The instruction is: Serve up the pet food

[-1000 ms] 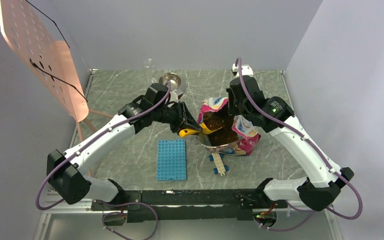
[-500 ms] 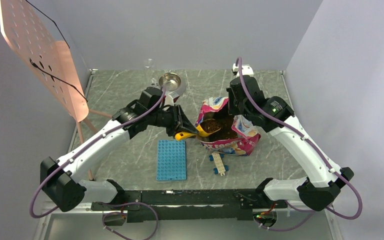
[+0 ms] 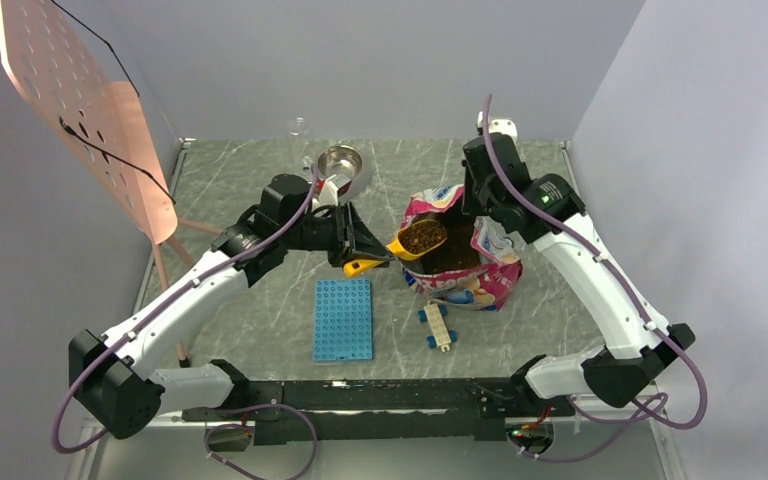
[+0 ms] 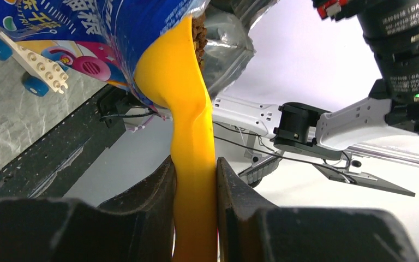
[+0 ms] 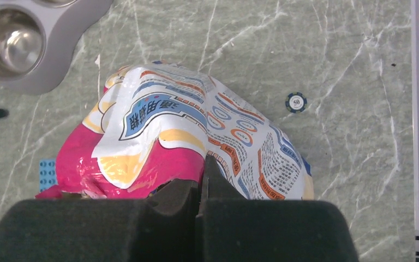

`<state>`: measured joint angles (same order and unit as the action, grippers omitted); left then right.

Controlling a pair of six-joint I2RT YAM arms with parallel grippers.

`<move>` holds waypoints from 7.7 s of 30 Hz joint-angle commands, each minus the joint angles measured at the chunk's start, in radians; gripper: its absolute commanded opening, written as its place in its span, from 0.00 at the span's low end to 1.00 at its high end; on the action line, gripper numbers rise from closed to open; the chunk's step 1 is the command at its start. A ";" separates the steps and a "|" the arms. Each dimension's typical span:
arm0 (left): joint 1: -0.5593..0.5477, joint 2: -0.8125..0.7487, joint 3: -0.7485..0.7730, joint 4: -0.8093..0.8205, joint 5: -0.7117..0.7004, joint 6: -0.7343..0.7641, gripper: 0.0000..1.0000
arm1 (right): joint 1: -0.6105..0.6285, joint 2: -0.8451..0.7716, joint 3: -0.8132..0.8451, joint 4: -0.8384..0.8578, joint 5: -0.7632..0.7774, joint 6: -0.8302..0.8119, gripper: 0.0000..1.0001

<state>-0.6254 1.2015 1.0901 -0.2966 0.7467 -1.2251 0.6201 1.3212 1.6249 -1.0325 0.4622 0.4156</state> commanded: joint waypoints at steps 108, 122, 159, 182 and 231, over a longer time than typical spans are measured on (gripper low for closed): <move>0.250 0.500 0.068 1.048 -0.254 -0.106 0.00 | -0.254 -0.211 0.095 0.102 -0.224 -0.085 0.00; 0.340 0.607 -0.113 1.314 -0.204 -0.153 0.00 | -0.250 -0.146 0.114 0.096 -0.204 -0.108 0.00; 0.454 0.539 -0.163 0.857 -0.324 -0.331 0.00 | -0.249 -0.175 0.070 0.106 -0.192 -0.118 0.00; 0.458 0.573 0.125 0.305 -0.314 -0.490 0.00 | -0.250 -0.175 0.077 0.105 -0.164 -0.135 0.00; 0.373 0.474 -0.151 0.915 -0.097 -0.390 0.00 | -0.250 -0.184 0.054 0.106 -0.198 -0.132 0.00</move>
<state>-0.2180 1.7336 1.0500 0.2615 0.5549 -1.6859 0.3611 1.2114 1.6310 -1.1625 0.2783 0.2794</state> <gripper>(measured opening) 0.307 0.010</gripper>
